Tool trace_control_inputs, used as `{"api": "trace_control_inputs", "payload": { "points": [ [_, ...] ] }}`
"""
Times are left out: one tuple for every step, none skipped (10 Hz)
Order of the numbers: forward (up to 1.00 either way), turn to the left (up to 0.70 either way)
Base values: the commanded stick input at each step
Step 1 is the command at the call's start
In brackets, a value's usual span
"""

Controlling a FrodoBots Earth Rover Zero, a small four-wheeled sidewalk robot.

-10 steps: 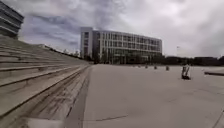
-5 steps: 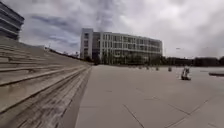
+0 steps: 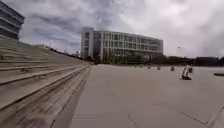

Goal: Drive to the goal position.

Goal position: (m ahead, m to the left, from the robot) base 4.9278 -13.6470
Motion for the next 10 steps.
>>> {"api": "trace_control_inputs", "payload": {
  "points": [
    [0.70,0.00],
    [0.70,0.00],
    [0.70,0.00],
    [0.70,0.00],
    [0.70,0.00],
    [0.70,0.00],
    [0.70,0.00],
    [0.70,0.00],
    [0.70,0.00],
    [0.70,0.00]
  ]
}}
